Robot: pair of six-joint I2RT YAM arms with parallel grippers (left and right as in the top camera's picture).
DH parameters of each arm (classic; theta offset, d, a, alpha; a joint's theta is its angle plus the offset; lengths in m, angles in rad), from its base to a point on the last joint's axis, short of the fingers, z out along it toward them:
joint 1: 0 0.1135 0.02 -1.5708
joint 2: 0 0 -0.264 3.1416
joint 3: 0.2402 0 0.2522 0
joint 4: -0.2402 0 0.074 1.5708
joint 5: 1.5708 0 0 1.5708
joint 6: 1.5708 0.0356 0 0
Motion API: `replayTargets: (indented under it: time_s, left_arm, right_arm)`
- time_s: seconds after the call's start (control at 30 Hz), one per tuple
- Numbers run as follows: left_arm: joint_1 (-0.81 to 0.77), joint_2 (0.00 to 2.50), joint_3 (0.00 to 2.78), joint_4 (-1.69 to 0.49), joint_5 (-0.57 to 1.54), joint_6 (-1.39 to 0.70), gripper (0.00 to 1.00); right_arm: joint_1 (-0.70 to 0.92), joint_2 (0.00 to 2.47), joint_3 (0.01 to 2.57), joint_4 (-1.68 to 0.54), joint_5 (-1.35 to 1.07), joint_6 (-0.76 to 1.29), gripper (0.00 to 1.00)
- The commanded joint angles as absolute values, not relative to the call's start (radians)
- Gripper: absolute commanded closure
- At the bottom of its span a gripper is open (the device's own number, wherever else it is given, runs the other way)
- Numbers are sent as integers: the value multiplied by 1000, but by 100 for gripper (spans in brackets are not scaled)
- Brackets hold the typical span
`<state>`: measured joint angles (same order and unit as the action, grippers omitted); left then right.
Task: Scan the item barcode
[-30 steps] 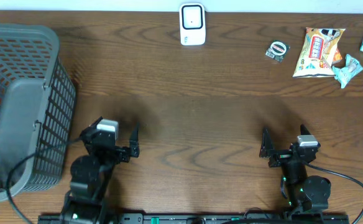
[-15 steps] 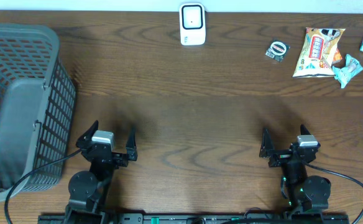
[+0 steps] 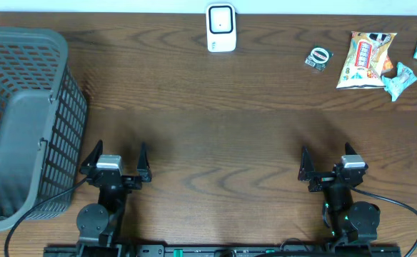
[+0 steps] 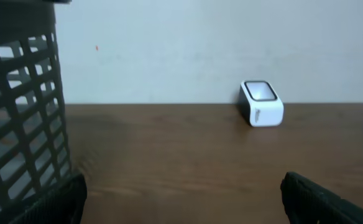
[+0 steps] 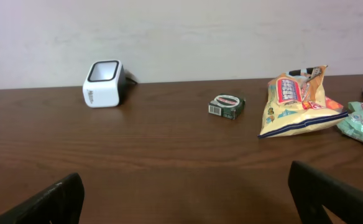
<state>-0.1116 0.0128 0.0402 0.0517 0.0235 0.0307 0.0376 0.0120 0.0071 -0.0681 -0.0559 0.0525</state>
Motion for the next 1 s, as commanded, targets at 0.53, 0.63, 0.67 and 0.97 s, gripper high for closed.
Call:
replayTargets:
  time_s: [0.53, 0.63, 0.67, 0.97]
  left_arm:
    - [-18, 1, 4, -68, 54, 51, 2]
    - [-18, 1, 4, -68, 76, 47, 2]
    - [-18, 1, 4, -67, 89, 47, 2]
    - [-18, 1, 4, -67, 102, 28, 3]
  right_arm:
    - [31, 6, 6, -72, -56, 66, 1]
    - [31, 6, 6, -72, -56, 66, 1]
    - [31, 6, 6, -72, -56, 66, 1]
    - [31, 6, 6, -72, -56, 66, 1]
